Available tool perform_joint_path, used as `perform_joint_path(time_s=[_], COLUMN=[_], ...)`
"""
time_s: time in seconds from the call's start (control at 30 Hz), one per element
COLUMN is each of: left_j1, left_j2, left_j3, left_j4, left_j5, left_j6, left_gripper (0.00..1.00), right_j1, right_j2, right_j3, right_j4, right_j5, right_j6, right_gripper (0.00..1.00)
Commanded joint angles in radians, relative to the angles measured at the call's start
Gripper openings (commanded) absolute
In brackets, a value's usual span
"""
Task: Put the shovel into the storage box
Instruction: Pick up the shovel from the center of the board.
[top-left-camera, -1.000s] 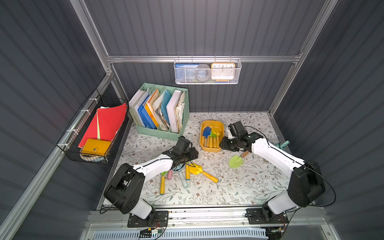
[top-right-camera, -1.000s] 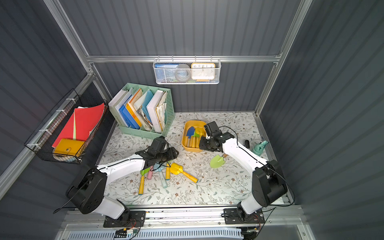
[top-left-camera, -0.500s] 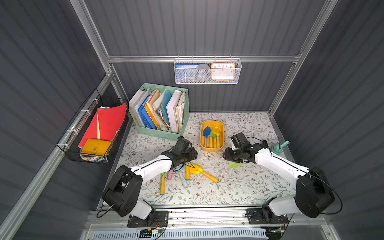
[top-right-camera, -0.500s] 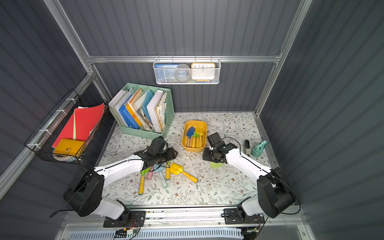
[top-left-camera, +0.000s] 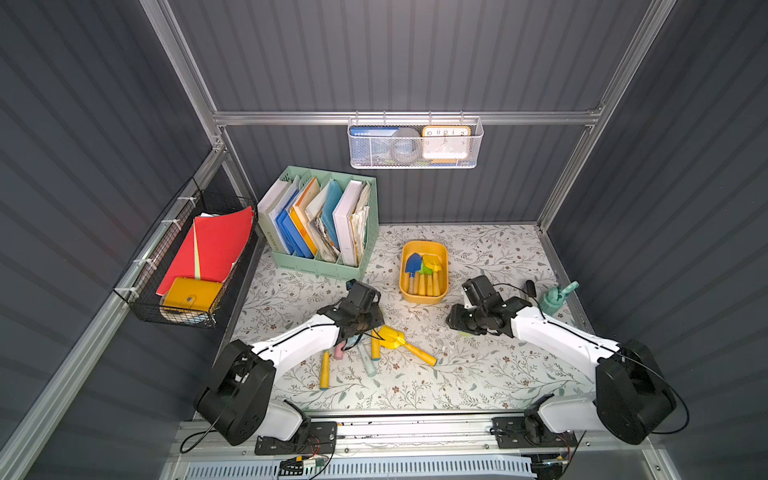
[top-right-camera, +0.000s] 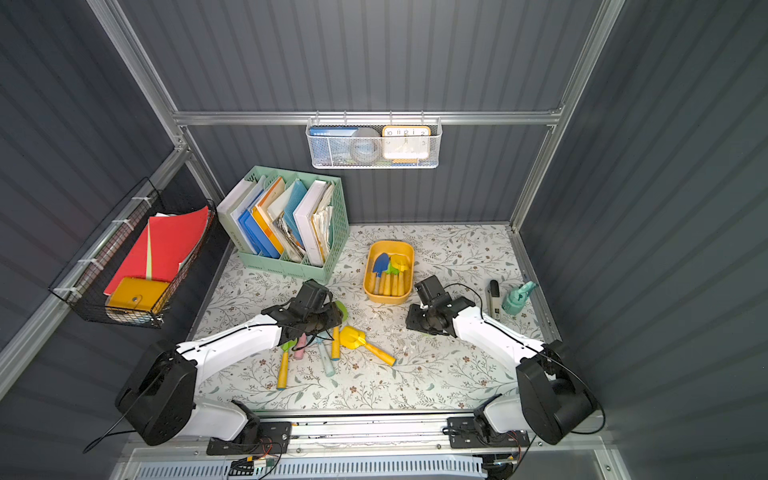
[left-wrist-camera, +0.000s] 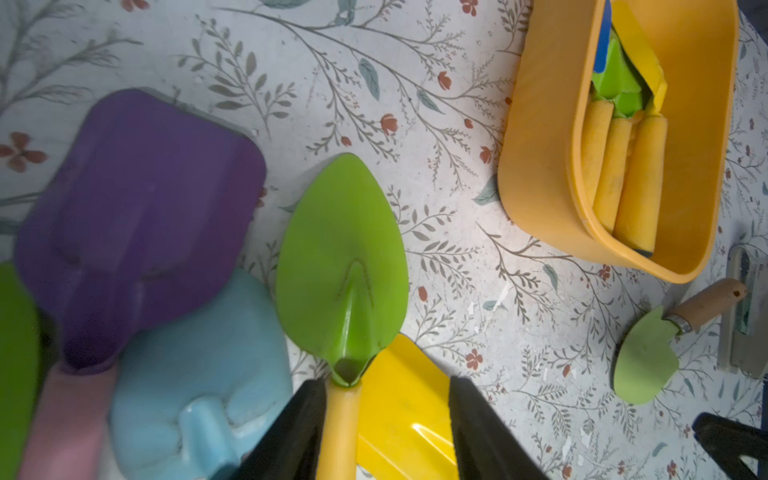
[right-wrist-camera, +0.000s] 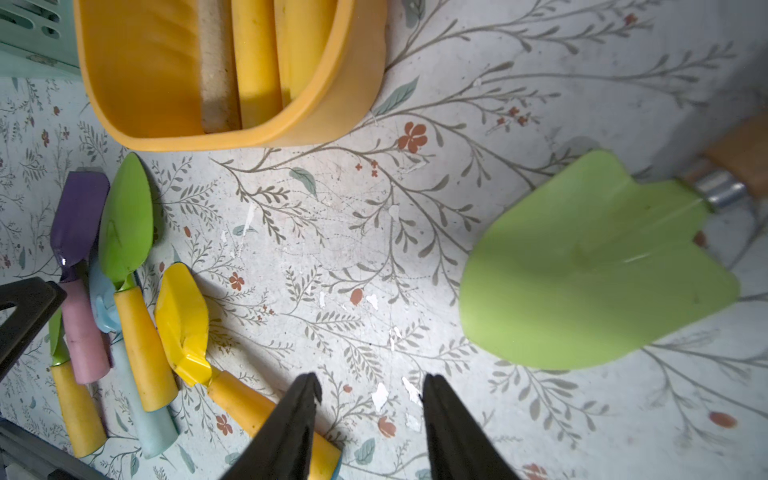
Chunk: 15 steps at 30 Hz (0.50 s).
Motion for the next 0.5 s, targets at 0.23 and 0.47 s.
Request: perform_joint_path(time_s=[0.23,0.47], left_j1=[-0.004,-0.018], left_j2=[-0.034,0.076], left_j3=[-0.069,-0.025], left_j4=[-0.07,-0.033], left_j5=[-0.047,-0.031], left_j6=[-0.07,-0.05], left_gripper=[0.47,0.44], right_j1=[0.057,0.061], right_j2=[0.05,0.045], right_j3=[0.013,-0.002], right_j4=[0.065,0.063], right_j5=[-0.02,-0.013], right_j6=[0.018,0.021], right_gripper=[0.47,0.47])
